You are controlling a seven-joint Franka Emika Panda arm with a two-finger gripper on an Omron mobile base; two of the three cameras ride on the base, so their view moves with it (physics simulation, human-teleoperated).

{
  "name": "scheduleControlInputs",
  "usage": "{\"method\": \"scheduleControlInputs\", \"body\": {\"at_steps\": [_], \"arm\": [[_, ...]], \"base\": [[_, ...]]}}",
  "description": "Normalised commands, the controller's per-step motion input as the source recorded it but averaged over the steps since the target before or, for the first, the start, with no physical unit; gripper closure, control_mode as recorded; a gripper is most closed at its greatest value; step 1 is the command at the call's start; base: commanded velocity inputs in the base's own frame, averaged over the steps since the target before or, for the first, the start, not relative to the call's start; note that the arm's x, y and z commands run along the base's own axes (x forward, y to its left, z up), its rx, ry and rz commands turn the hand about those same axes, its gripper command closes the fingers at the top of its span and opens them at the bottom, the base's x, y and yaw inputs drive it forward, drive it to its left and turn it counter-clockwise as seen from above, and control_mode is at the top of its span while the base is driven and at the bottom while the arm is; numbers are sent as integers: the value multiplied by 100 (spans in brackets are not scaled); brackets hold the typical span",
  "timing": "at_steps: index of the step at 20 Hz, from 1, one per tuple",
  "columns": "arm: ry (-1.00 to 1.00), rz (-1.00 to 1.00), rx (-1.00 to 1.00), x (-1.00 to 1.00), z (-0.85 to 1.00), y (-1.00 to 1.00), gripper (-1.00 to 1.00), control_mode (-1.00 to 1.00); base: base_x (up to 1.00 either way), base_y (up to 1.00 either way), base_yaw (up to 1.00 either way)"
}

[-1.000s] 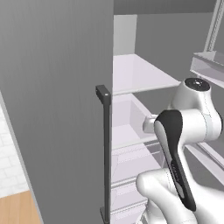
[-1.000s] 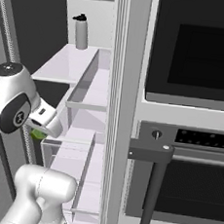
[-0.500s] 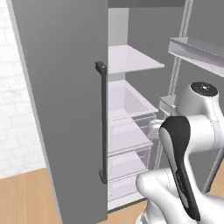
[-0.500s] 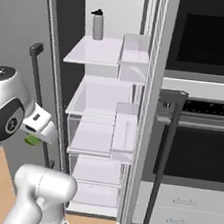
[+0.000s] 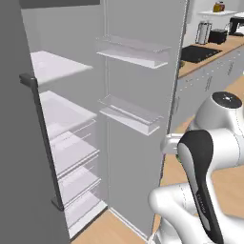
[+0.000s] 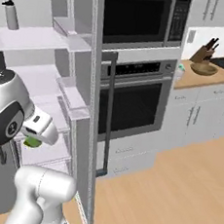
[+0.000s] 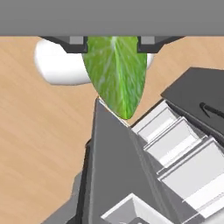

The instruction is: Grab a lemon wedge from the fridge and one ice cube from the ice bowl, and put them in the glass of lemonade.

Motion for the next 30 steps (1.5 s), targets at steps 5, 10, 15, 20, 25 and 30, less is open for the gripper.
{"method": "scheduleControlInputs", "body": {"at_steps": [5,10,15,20,25,30], "arm": [[0,0,0,0,0,0,100,100],[0,0,0,0,0,0,100,100],[0,0,0,0,0,0,100,100],[0,0,0,0,0,0,100,100],[0,0,0,0,0,0,100,100],[0,0,0,0,0,0,100,100]], "base": [[0,-40,-85],[6,-98,-42],[84,-47,0],[100,-4,0],[100,0,0],[100,0,0]]}}
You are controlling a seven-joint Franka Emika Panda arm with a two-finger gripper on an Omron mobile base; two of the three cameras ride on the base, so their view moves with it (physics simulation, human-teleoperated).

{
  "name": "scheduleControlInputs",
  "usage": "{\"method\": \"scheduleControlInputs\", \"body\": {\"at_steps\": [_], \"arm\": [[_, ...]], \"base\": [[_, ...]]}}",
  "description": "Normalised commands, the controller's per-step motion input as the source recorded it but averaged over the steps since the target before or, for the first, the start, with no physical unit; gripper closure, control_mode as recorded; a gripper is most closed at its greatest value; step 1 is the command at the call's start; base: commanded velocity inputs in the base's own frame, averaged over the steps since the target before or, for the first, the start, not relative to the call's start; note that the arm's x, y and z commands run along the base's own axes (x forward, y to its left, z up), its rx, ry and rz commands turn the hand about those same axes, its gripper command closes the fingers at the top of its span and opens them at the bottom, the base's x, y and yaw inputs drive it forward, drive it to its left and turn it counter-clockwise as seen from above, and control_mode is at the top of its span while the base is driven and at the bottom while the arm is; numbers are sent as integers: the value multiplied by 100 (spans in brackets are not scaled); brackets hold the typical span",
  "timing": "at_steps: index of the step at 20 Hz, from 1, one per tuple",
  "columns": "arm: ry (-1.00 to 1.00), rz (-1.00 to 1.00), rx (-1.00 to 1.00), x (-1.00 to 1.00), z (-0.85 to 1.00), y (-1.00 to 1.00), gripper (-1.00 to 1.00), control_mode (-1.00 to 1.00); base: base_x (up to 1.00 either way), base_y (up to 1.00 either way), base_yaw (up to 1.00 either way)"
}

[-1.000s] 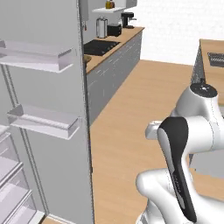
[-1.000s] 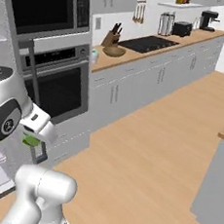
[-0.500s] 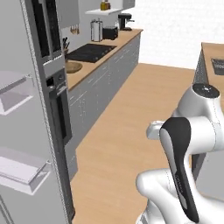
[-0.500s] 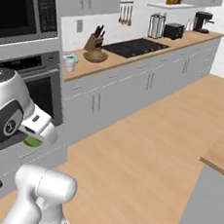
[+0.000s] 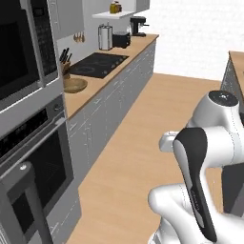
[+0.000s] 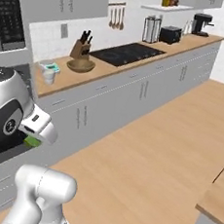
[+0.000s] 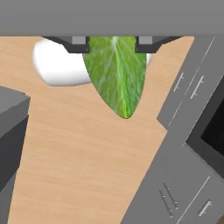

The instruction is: Grab a lemon wedge from the fridge and one ice cube from the ice bowl, and put them in the glass of lemonade.

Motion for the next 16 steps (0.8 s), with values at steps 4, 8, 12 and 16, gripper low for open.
{"method": "scheduleControlInputs", "body": {"at_steps": [4,8,12,16], "arm": [[0,0,0,0,0,0,100,100],[0,0,0,0,0,0,100,100],[0,0,0,0,0,0,100,100],[0,0,0,0,0,0,100,100]], "base": [[100,0,-1],[100,0,0],[100,0,4],[100,0,27]]}}
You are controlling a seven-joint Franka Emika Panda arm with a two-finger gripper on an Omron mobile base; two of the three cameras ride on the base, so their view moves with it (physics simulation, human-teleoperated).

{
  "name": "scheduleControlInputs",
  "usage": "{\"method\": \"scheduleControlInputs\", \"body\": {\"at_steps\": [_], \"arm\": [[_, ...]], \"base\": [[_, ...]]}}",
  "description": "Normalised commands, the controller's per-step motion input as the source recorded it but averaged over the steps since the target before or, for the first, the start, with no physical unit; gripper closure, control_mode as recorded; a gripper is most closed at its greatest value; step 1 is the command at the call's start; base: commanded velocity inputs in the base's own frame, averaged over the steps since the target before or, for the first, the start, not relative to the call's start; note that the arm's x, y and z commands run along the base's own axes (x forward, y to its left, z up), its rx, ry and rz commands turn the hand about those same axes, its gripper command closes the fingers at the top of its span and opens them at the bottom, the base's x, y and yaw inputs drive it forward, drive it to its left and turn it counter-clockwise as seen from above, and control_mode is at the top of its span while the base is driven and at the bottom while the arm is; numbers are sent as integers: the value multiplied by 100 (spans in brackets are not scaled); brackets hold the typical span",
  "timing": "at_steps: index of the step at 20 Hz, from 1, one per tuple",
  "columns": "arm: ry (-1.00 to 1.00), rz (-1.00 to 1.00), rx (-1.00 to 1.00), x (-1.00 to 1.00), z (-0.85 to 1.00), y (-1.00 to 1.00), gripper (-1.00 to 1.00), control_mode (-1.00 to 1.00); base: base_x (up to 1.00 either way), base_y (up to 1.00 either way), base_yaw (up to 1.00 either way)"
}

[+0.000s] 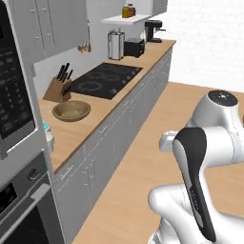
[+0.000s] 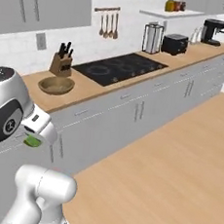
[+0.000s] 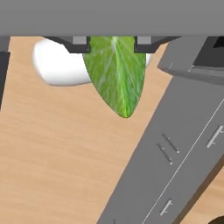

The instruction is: Grab a lemon wedge from the fridge and one ice cube from the ice bowl, and put them in the glass of lemonade.

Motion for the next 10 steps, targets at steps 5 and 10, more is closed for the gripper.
{"method": "scheduleControlInputs", "body": {"at_steps": [5,10], "arm": [[0,0,0,0,0,0,100,100],[0,0,0,0,0,0,100,100]], "base": [[87,0,63],[45,-29,77]]}}
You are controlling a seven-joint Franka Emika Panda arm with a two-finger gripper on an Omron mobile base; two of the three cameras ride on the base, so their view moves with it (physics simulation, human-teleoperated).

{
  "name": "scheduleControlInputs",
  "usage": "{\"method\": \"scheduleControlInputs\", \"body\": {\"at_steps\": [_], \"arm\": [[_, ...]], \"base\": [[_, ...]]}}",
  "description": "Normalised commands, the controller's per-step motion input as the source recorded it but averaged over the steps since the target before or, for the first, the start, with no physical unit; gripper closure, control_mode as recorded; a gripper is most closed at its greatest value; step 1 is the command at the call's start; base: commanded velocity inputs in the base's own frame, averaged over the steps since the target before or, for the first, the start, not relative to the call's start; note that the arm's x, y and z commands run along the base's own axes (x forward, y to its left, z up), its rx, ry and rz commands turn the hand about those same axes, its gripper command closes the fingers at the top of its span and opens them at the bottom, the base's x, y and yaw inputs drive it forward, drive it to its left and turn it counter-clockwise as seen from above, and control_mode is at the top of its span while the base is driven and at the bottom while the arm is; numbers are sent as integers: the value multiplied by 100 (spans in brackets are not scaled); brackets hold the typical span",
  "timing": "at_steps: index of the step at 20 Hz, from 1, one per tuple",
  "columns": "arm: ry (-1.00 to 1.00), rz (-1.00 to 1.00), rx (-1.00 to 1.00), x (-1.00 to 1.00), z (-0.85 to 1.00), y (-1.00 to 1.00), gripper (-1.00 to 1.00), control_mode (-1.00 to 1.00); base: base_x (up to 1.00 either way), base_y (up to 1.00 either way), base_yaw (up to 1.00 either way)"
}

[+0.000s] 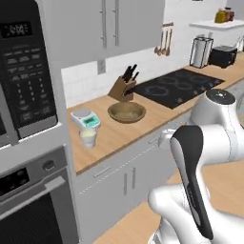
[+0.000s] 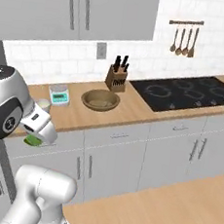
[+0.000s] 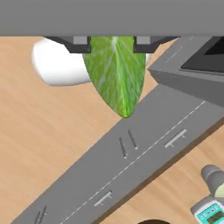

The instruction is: Grab a lemon wedge from the fridge and one ice cube from the ice bowl, and put them in the glass of lemonade.

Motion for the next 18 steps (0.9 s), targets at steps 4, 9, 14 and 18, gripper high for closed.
{"method": "scheduleControlInputs", "body": {"at_steps": [4,9,14,18], "arm": [[0,0,0,0,0,0,100,100],[0,0,0,0,0,0,100,100],[0,0,0,0,0,0,100,100],[0,0,0,0,0,0,100,100]], "base": [[56,-58,76],[38,-76,57],[68,-19,60],[72,-18,28]]}}
